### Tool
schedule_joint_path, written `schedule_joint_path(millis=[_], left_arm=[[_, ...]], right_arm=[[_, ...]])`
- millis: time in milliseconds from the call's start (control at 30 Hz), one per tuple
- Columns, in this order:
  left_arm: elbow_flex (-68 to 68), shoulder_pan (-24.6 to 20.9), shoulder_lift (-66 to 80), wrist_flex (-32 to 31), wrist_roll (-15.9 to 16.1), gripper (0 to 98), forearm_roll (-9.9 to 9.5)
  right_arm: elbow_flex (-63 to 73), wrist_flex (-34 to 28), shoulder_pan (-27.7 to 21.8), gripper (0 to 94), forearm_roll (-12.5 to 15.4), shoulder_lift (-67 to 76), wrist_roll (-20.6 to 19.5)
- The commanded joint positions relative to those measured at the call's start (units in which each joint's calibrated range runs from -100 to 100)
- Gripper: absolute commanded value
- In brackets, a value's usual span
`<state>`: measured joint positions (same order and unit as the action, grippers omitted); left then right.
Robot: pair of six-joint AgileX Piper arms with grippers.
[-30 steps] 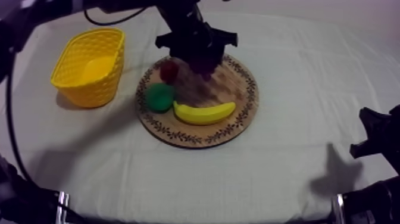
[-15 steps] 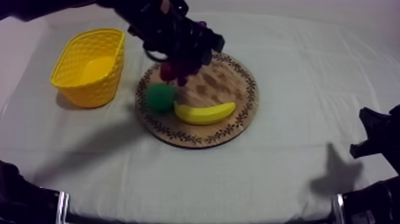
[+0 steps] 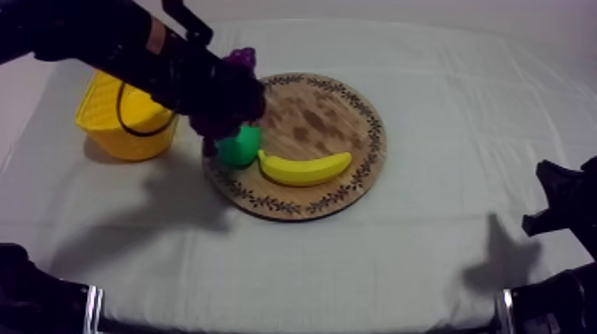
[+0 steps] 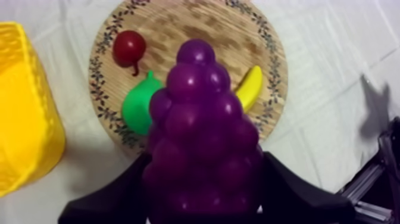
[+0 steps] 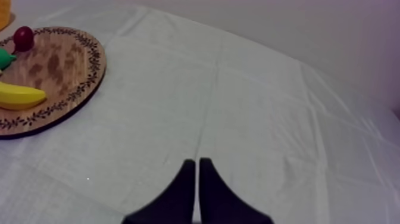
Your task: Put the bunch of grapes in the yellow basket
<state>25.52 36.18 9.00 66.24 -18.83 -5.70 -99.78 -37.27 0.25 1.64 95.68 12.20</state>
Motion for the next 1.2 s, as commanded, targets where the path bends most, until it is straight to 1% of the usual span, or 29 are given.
schedule_joint_path(millis=[0, 167, 367, 700, 933, 1167], left_arm=[[0.3, -1.73, 1.52, -0.02, 0.49, 30.4, 0.28], [0.0, -6.49, 3.94, 0.64, 2.04, 30.4, 1.05], [1.1, -13.49, 5.8, 1.1, 3.54, 30.0, 1.81], [5.91, -23.91, 5.72, -0.97, 5.63, 29.6, 2.67], [3.79, -27.86, 1.43, -1.57, 6.36, 29.6, 2.53], [-0.29, -28.95, -5.6, -3.04, 6.64, 29.7, 2.33]], right_arm=[[0.01, 0.09, -0.02, 0.5, 0.0, 0.0, -0.01], [0.01, 0.09, -0.02, 0.5, 0.0, 0.0, -0.01], [0.01, 0.09, -0.02, 0.5, 0.0, 0.0, -0.01], [0.01, 0.09, -0.02, 0.5, 0.0, 0.0, -0.01], [0.01, 0.09, -0.02, 0.5, 0.0, 0.0, -0.01], [0.01, 0.09, -0.02, 0.5, 0.0, 0.0, -0.01]])
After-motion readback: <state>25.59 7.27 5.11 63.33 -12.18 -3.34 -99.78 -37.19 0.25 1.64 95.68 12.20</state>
